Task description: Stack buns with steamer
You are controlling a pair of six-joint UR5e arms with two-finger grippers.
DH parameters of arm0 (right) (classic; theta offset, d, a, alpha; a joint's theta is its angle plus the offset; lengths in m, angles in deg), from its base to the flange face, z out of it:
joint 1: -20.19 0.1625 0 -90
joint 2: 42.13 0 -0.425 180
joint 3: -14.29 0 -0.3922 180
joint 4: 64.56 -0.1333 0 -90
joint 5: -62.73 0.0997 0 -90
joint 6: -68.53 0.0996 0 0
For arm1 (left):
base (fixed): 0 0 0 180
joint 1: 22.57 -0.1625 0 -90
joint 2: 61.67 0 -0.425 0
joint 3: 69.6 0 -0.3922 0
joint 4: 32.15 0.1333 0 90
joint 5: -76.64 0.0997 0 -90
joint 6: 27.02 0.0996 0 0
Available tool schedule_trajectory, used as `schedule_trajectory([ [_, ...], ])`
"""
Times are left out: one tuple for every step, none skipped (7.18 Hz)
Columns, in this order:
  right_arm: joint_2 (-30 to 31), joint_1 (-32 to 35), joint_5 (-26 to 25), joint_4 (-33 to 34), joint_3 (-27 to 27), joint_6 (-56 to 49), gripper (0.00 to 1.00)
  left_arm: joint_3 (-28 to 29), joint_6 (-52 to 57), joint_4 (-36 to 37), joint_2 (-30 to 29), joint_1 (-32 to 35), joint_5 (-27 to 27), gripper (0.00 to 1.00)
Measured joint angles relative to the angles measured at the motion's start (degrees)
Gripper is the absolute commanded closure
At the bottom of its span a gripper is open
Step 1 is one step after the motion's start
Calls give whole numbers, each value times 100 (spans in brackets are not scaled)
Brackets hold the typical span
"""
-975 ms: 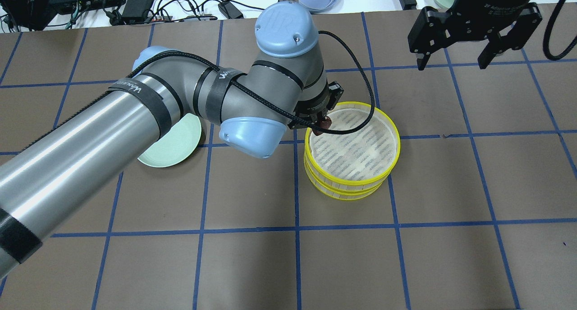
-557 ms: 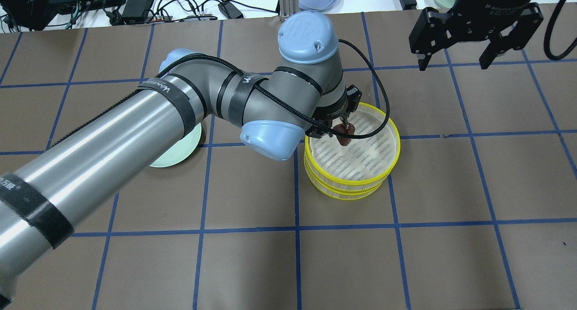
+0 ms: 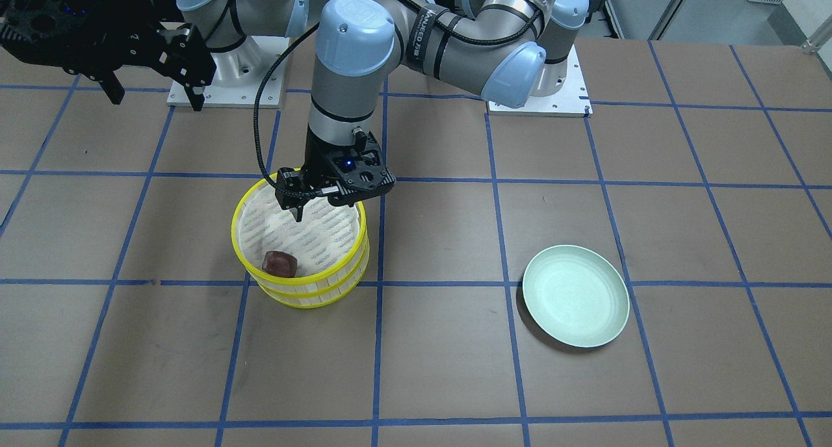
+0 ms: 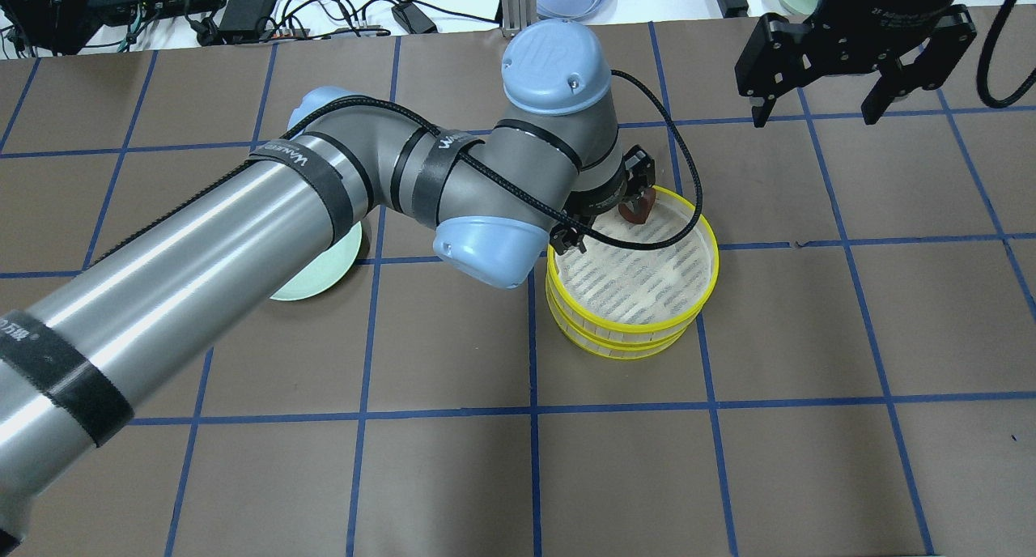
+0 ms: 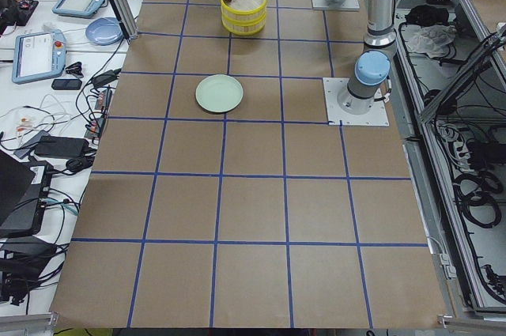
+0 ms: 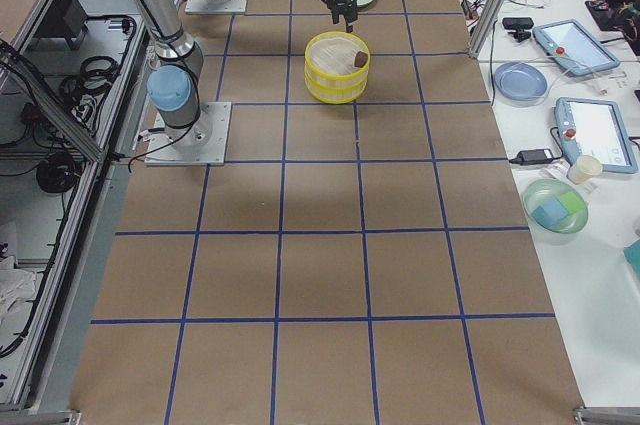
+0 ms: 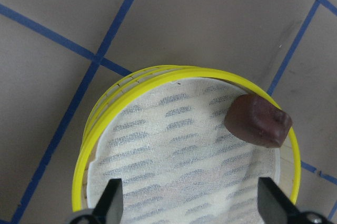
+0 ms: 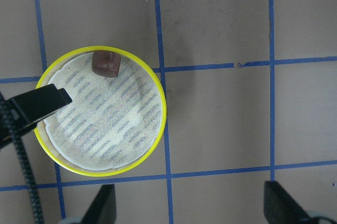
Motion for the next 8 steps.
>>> schedule_trajectory([
  [0, 0, 0, 0, 0, 0, 0, -4, 687, -170, 174, -327, 60, 0],
  [0, 0, 0, 0, 0, 0, 0, -12, 1622, -520, 411, -731, 96, 0],
  [0, 0, 2, 0, 0, 0, 0, -15, 2594, -882, 656, -1150, 164, 0],
  [0, 0, 5, 0, 0, 0, 0, -11, 3539, -1241, 907, -1609, 281, 0],
  [0, 0, 7, 0, 0, 0, 0, 1, 4350, -1552, 1167, -2016, 409, 0],
  [0, 0, 8, 0, 0, 0, 0, 32, 4880, -1777, 1414, -2301, 579, 0],
  [0, 0, 9, 0, 0, 0, 0, 104, 5113, -2041, 1621, -2449, 740, 0],
  [0, 0, 9, 0, 0, 0, 0, 179, 5196, -2290, 1755, -2518, 820, 0],
])
